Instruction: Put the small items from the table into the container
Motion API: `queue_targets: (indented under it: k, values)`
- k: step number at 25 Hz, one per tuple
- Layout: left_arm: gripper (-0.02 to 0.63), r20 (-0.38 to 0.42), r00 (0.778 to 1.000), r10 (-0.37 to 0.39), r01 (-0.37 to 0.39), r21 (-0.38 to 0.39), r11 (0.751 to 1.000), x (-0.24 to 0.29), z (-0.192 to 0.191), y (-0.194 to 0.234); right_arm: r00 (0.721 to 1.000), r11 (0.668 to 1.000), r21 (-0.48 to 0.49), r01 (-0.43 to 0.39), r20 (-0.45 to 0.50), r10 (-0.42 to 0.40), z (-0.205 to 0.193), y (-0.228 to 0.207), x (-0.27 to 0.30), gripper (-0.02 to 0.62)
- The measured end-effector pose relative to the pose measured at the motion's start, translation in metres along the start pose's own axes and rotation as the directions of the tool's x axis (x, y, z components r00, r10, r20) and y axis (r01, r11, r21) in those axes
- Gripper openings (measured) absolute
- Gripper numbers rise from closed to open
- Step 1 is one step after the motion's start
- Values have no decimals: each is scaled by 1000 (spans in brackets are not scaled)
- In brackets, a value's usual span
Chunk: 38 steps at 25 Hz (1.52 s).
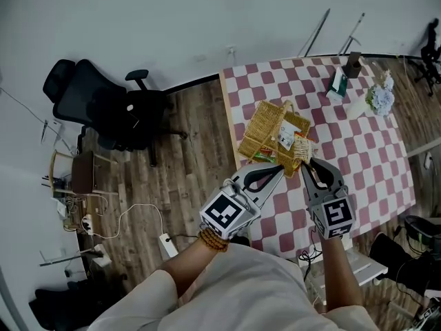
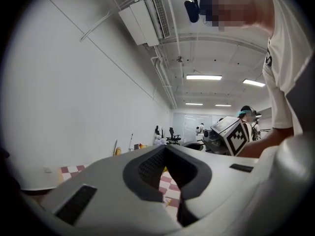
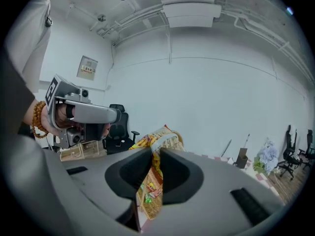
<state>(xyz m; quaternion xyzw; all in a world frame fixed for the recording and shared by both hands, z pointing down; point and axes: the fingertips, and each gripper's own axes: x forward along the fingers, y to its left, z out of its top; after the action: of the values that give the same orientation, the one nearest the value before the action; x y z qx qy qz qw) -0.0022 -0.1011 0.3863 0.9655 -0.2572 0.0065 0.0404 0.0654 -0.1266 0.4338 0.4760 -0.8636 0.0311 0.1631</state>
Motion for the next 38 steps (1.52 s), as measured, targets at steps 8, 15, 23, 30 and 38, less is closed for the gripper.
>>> queue_targets:
  k: [8,15,23,30,38]
  values:
    - [26,-43,999,-1,0,-17,1000,28,-33,26,995,999,-21,-36,-89,34,-29,-14,56,77]
    - [26,-70,998,3,-5,-29,1000,44,-56,41,982,998,-13,-64,-177,61,-64,-22,93,77]
    - [26,-99,995,19,-23,-43,999,47,-74,52,965,996,-40,-77,-253,64,-82,-21,111,89]
    - [26,-101,995,26,-32,-55,998,44,-78,52,961,996,-56,-68,-272,51,-89,-23,115,110]
    - [26,-94,995,25,-31,-61,998,36,-70,45,976,998,-44,-49,-213,38,-66,-22,100,137]
